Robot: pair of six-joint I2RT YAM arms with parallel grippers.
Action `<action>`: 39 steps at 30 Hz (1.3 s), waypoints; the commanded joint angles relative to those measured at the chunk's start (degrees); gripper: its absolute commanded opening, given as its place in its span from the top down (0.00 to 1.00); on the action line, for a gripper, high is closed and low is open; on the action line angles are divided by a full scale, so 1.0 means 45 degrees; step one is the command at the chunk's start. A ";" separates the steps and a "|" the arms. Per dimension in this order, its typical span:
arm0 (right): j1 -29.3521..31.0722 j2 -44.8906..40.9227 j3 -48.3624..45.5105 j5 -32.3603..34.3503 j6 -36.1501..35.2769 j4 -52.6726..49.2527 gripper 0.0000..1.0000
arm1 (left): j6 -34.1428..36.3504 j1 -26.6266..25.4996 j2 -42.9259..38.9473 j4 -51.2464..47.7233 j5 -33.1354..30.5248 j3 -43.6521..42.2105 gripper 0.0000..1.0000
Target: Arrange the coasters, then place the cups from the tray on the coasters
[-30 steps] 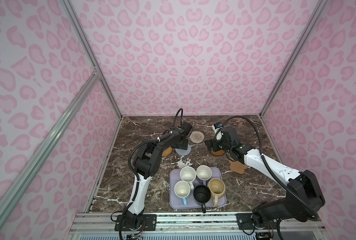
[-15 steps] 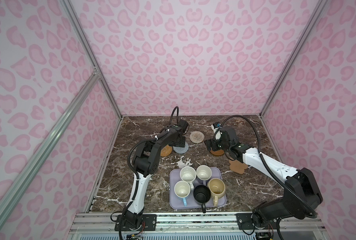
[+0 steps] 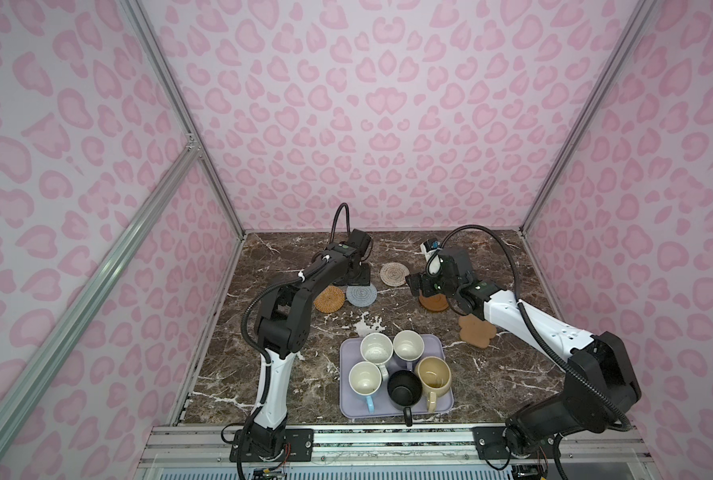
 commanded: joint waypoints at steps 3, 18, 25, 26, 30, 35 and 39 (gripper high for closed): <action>-0.0056 0.0419 0.0582 0.0674 0.0543 -0.0505 0.01 | -0.0820 0.0084 -0.1825 0.0567 0.1245 -0.0884 0.04; -0.0821 0.2600 0.3270 0.0374 0.0753 -0.1886 0.01 | -0.3829 0.0098 -0.5606 0.5676 0.3021 -0.4821 0.02; -0.1036 0.4089 0.4295 0.0557 0.0773 -0.2408 0.03 | -0.4100 0.0103 -0.5696 0.6846 0.3679 -0.5182 0.02; -0.1038 0.4363 0.4461 0.0525 0.0820 -0.2441 0.04 | -0.4078 0.0105 -0.5674 0.6880 0.3666 -0.5182 0.02; -0.1039 0.5438 0.5404 0.0479 0.0960 -0.2774 0.05 | -0.4136 0.0108 -0.5491 0.7090 0.3927 -0.5182 0.02; -0.1067 0.6596 0.6358 0.0513 0.0979 -0.3087 0.04 | -0.4159 0.0097 -0.5183 0.7123 0.3641 -0.5182 0.02; -0.1130 0.7709 0.7362 0.0249 0.0984 -0.3462 0.08 | -0.4161 0.0097 -0.4894 0.7203 0.3699 -0.5182 0.02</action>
